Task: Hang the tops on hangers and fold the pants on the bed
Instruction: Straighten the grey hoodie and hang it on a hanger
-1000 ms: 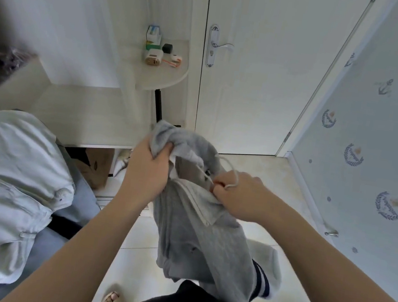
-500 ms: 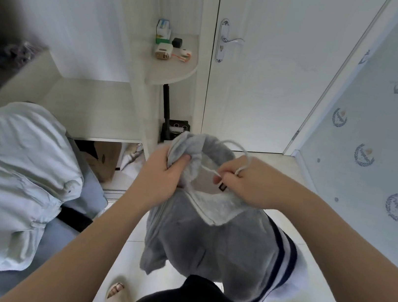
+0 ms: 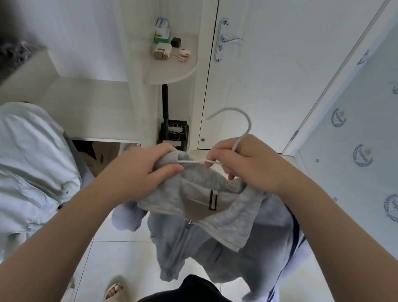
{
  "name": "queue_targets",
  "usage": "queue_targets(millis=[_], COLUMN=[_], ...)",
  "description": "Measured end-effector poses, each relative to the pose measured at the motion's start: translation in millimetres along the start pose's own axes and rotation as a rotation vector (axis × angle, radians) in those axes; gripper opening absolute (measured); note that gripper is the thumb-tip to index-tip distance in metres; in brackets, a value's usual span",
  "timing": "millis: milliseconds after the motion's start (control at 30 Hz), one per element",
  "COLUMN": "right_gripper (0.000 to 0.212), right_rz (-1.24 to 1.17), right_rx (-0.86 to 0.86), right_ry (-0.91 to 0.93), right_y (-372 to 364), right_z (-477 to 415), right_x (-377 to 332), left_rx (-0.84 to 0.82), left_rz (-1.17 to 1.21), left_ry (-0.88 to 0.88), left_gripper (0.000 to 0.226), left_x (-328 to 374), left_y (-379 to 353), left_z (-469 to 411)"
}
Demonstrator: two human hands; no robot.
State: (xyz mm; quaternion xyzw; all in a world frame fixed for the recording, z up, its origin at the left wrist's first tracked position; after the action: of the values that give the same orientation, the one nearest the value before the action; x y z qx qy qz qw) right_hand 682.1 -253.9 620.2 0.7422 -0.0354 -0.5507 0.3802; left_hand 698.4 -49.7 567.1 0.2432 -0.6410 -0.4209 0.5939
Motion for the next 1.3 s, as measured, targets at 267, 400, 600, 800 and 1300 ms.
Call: queue_targets(millis=[267,400,600,800,1300], right_gripper=[0.024,0.023,0.021,0.019,0.02], right_rz=[0.156,0.285,-0.067,-0.055,-0.036], right_rx=[-0.151,-0.051,0.248,0.228,0.235], right_ry=[-0.017,-0.1,0.087,0.124,0.117], right_y=[3,3,23,30,24], right_z=[8,8,15,13,7], right_x=[25,44,31,27,19], left_rx=[0.352,0.442,0.389,0.009,0.496], left_rz=[0.413,0.363,0.318,0.146,-0.195], left_ry=[-0.054,-0.183,-0.145,-0.026,-0.112], left_gripper=[0.025,0.007,0.033,0.029,0.062], left_x=[6,34,14,-28,-11], left_y=[5,8,26,18,54], left_z=[12,27,19,-4,6])
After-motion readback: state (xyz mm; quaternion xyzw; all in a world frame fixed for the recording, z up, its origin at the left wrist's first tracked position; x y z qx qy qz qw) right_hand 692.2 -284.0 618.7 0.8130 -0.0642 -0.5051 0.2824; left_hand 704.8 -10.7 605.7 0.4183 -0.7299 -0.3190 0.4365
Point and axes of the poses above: each hand's wrist, its own z-axis away from the middle knuckle, its own y-axis out of the back of the hand, x = y × z, the point moved 5 cm from there along -z, towards the middle knuckle, and after that the axes turned 12 degrees about y, right-handed, at the moved point
